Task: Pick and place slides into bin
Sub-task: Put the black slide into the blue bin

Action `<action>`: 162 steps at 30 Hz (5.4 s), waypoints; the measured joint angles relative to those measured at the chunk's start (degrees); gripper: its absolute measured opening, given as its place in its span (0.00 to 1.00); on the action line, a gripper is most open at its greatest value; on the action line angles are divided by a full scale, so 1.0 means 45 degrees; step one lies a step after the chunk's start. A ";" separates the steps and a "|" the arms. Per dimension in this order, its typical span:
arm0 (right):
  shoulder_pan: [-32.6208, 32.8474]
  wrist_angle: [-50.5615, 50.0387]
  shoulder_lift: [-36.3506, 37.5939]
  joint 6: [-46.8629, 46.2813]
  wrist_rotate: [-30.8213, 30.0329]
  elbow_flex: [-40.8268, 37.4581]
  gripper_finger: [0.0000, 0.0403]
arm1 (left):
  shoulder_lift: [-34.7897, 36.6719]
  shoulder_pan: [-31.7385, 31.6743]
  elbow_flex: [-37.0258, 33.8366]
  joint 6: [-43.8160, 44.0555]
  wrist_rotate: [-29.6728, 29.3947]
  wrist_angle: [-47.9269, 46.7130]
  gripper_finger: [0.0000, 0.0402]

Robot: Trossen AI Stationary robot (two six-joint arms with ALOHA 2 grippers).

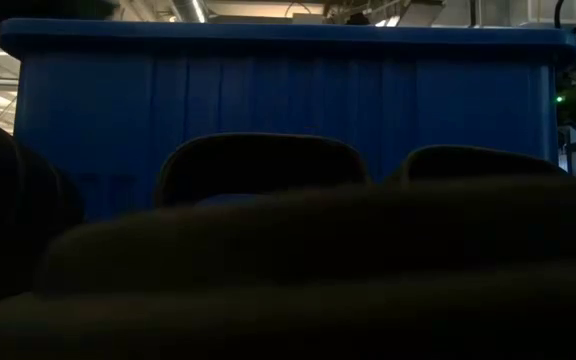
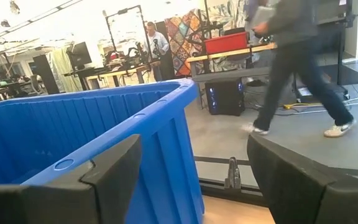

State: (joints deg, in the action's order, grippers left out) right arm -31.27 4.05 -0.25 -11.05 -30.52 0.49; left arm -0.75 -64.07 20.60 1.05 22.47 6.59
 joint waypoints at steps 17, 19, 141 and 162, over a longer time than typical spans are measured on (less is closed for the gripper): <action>-0.0003 0.0002 0.0000 -0.0837 -0.0002 0.0003 0.73 | -0.4729 0.0273 0.5982 0.0706 0.5789 -0.2361 0.52; -0.0004 0.0001 0.0000 -0.0836 0.0000 0.0001 0.73 | -0.5279 0.0516 0.6568 0.0923 0.6205 -0.2331 0.52; -0.0002 -0.0002 0.0000 -0.0395 0.0015 0.0001 0.73 | -2.6387 2.5573 2.0674 2.1701 -0.5443 -1.7732 0.25; -0.0002 -0.0001 0.0000 -0.0423 0.0014 0.0000 0.73 | -2.8444 2.6543 2.2421 2.3318 -0.3786 -2.1304 0.25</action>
State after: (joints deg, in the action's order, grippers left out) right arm -31.28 4.05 -0.25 -12.95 -30.46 0.49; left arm -128.75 55.37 121.49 105.99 5.43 -89.28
